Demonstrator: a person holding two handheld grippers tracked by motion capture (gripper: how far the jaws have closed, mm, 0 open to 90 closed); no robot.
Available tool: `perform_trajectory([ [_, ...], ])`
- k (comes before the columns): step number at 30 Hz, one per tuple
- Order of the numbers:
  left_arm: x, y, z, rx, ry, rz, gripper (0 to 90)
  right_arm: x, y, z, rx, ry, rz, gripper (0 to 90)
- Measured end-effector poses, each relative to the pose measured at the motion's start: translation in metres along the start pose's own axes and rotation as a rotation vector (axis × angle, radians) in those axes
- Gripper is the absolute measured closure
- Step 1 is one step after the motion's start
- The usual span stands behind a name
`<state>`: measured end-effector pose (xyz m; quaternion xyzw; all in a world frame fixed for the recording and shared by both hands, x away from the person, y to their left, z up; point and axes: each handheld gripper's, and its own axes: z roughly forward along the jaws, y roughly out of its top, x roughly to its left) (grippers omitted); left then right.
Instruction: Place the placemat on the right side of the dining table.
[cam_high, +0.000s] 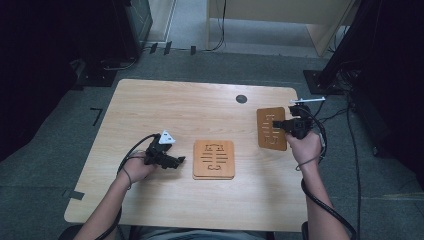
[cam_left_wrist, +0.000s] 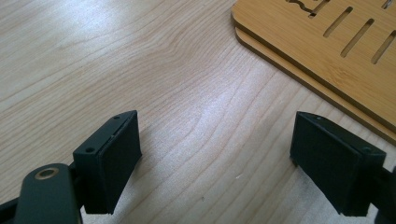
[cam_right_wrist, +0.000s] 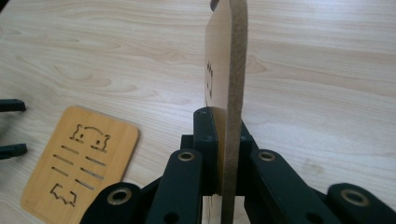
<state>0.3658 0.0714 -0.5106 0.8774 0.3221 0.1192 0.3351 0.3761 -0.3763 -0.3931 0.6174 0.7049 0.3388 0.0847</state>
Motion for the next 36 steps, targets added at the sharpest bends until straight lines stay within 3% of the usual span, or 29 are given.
perform_trajectory([
  [8, 0.000, 0.001, 0.002, 0.002, 0.000, 0.002, 13.4, -0.007, -0.001, -0.003, 0.032, -0.035, 0.008, 87.5],
  [18, 0.000, 0.004, 0.004, 0.003, 0.000, 0.001, 12.9, -0.021, -0.004, -0.008, 0.069, -0.055, 0.069, 87.4],
  [32, 0.000, 0.004, 0.004, -0.001, 0.001, 0.002, 12.9, -0.037, 0.000, -0.004, 0.067, -0.076, 0.112, 83.1],
  [36, 0.000, 0.004, 0.005, -0.003, 0.000, 0.002, 12.8, -0.037, 0.002, 0.000, 0.071, -0.088, 0.103, 81.9],
])
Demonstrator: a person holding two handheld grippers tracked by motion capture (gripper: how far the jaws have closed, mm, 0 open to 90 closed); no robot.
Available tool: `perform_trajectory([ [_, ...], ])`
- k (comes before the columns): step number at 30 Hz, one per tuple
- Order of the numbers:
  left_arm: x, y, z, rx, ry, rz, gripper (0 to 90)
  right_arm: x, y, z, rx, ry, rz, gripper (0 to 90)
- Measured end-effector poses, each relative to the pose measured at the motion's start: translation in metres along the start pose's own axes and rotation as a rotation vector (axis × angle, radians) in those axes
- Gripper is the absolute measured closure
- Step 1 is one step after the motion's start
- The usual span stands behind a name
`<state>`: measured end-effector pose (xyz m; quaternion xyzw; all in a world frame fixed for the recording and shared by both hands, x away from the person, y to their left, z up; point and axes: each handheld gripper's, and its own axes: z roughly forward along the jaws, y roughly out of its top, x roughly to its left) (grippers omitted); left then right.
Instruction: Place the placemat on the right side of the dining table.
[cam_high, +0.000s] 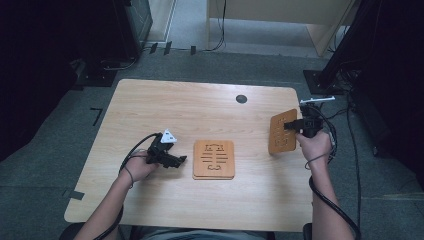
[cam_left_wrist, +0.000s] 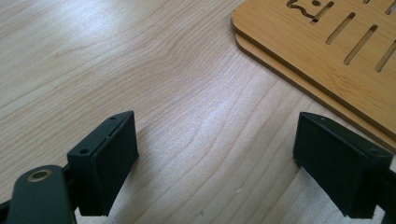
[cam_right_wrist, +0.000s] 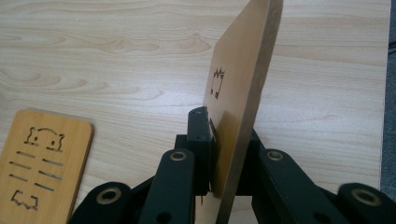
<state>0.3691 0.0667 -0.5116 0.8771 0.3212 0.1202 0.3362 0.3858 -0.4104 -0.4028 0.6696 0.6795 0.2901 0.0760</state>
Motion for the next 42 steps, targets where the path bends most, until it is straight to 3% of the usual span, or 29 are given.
perform_trajectory([
  [5, 0.000, 0.000, 0.000, -0.001, 0.002, -0.001, 12.8, 0.000, 0.002, 0.009, 0.020, -0.022, -0.004, 79.3],
  [14, -0.001, -0.001, 0.000, -0.005, 0.001, -0.001, 12.6, -0.004, 0.004, 0.014, 0.040, -0.014, 0.004, 78.0],
  [21, -0.001, -0.001, 0.000, -0.011, 0.002, -0.003, 12.3, -0.011, 0.005, 0.019, 0.066, -0.035, -0.005, 71.3],
  [42, -0.001, -0.001, 0.000, -0.012, 0.002, -0.001, 12.3, -0.024, 0.003, 0.017, 0.104, -0.088, -0.006, 59.5],
])
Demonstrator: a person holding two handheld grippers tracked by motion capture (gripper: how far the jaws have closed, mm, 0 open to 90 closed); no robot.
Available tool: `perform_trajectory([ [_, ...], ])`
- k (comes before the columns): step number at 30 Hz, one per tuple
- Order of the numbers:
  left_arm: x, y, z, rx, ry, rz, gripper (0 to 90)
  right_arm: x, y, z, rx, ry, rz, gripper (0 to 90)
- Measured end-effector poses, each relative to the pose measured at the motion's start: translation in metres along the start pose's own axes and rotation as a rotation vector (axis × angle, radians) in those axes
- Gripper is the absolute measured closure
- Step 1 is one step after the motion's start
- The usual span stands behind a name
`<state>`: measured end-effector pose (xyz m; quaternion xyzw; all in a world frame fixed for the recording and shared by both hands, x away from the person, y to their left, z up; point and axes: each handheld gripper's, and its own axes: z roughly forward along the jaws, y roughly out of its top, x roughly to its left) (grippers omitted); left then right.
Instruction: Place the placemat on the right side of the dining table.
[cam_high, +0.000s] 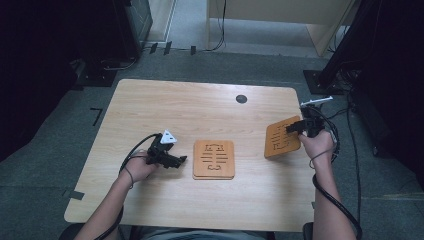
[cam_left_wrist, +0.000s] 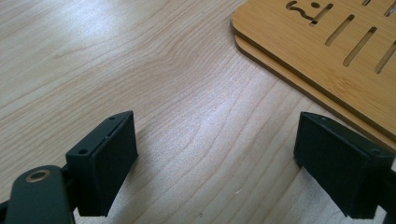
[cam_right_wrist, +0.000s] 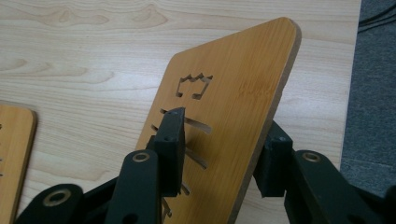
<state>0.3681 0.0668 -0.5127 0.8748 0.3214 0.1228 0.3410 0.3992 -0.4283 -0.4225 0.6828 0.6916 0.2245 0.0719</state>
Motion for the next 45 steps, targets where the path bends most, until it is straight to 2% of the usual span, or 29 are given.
perform_trajectory([
  [6, 0.000, 0.000, 0.000, 0.000, 0.000, -0.001, 12.3, -0.003, -0.002, 0.006, -0.001, -0.007, 0.001, 56.1],
  [11, 0.000, 0.000, 0.000, -0.001, 0.000, 0.000, 12.3, -0.008, -0.004, 0.010, -0.003, 0.014, 0.015, 55.1],
  [16, 0.000, 0.000, 0.000, -0.002, 0.002, -0.002, 12.3, -0.013, -0.005, 0.014, -0.004, 0.002, 0.023, 51.4],
  [21, -0.001, 0.000, 0.001, -0.004, 0.002, -0.004, 11.9, -0.017, -0.007, 0.020, -0.009, 0.022, 0.032, 50.0],
  [25, -0.001, 0.000, 0.001, -0.007, 0.003, -0.005, 11.2, -0.019, -0.008, 0.024, -0.019, 0.002, 0.028, 47.5],
  [28, -0.001, 0.000, 0.001, -0.007, 0.004, -0.005, 11.1, -0.021, -0.009, 0.028, -0.024, 0.012, 0.040, 47.1],
  [37, -0.002, -0.001, 0.002, -0.015, 0.004, -0.004, 10.0, -0.020, -0.011, 0.038, -0.031, 0.019, 0.051, 41.5],
  [45, -0.002, -0.001, 0.003, -0.024, 0.005, -0.006, 9.8, -0.019, -0.011, 0.043, -0.059, 0.018, 0.032, 39.0],
])
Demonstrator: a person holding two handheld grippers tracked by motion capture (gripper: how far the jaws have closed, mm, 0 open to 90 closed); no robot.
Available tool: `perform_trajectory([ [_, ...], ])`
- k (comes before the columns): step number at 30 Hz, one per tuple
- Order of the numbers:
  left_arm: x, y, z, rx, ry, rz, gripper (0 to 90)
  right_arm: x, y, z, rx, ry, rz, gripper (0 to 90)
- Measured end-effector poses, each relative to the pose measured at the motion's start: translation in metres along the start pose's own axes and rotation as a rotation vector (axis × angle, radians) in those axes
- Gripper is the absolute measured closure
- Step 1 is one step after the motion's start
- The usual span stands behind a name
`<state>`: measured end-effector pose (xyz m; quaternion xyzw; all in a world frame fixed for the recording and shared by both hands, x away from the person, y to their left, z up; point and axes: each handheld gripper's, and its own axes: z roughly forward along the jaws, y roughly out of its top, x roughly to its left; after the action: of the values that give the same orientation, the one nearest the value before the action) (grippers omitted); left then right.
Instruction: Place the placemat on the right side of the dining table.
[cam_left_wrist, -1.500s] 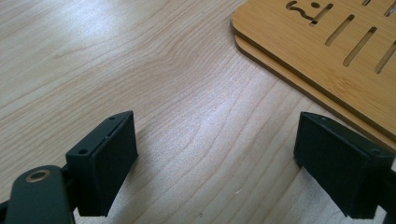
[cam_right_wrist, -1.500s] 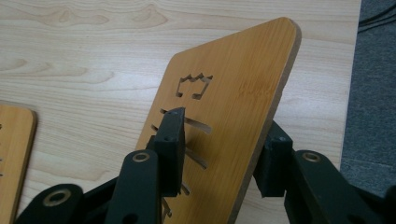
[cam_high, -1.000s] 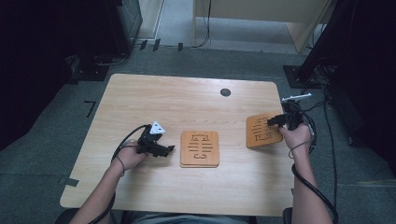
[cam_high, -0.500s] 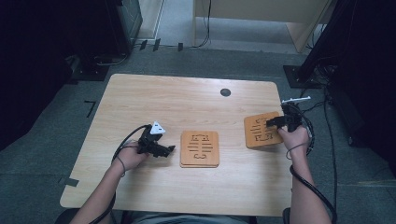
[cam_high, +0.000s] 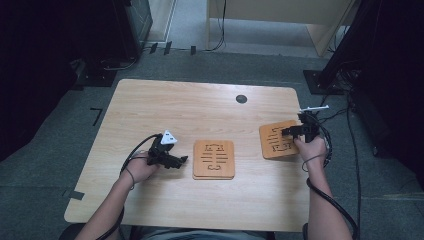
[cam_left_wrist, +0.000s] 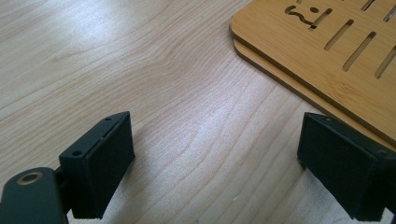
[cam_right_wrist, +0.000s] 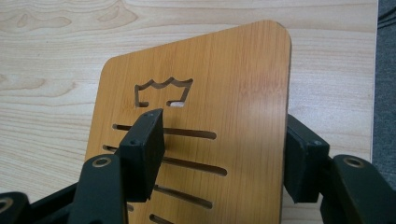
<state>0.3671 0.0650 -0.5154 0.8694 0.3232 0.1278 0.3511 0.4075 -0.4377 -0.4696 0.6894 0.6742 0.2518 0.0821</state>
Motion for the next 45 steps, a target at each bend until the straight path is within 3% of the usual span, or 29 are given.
perform_trajectory([
  [3, 0.000, 0.000, 0.000, -0.001, 0.002, 0.001, 9.6, -0.001, -0.001, 0.003, -0.005, -0.003, 0.001, 36.9],
  [9, -0.001, 0.000, 0.001, -0.007, 0.002, -0.003, 9.6, -0.002, -0.004, 0.010, 0.008, -0.061, -0.019, 37.4],
  [17, -0.001, -0.001, 0.001, -0.013, -0.001, -0.001, 9.6, 0.001, -0.004, 0.008, -0.008, -0.038, -0.031, 37.3],
  [24, -0.001, -0.001, 0.001, -0.020, -0.002, -0.002, 9.4, 0.009, -0.006, 0.012, -0.006, -0.008, -0.061, 31.3],
  [39, -0.001, -0.001, 0.002, -0.026, -0.003, 0.001, 9.2, 0.033, -0.011, 0.015, -0.006, 0.037, -0.107, 23.6],
  [45, 0.000, -0.001, 0.002, -0.029, -0.002, 0.003, 9.1, 0.047, -0.014, 0.018, 0.009, 0.057, -0.151, 21.7],
])
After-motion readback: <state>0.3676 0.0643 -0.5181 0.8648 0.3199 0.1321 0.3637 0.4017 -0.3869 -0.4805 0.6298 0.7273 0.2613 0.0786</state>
